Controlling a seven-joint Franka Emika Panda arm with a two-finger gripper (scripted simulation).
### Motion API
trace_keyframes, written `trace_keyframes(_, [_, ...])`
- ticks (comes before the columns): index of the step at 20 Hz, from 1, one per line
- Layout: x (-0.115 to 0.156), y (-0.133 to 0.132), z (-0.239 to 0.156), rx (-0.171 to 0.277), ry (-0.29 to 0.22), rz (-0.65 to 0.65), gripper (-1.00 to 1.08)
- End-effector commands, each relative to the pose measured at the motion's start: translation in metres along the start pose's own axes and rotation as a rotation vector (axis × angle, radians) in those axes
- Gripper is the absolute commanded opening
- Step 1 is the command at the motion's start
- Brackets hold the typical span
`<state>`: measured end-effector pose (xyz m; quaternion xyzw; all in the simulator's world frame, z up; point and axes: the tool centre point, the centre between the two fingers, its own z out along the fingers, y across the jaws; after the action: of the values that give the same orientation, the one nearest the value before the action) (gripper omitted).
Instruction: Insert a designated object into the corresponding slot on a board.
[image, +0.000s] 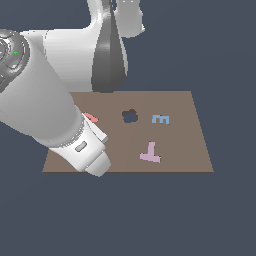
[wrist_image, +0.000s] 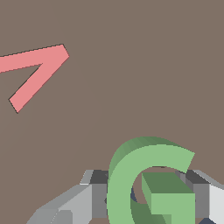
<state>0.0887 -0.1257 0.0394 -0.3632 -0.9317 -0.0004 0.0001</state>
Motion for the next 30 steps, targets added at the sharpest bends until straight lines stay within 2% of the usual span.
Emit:
trace_keyframes(1, [-0.004, 0.001, 0.000, 0.000, 0.000, -0.062, -1.00])
trace_keyframes(13, [-0.015, 0.006, -0.001, 0.000, 0.000, -0.232, -1.00])
trace_keyframes(30, [-0.015, 0.007, 0.009, 0.000, 0.001, -0.238, -1.00])
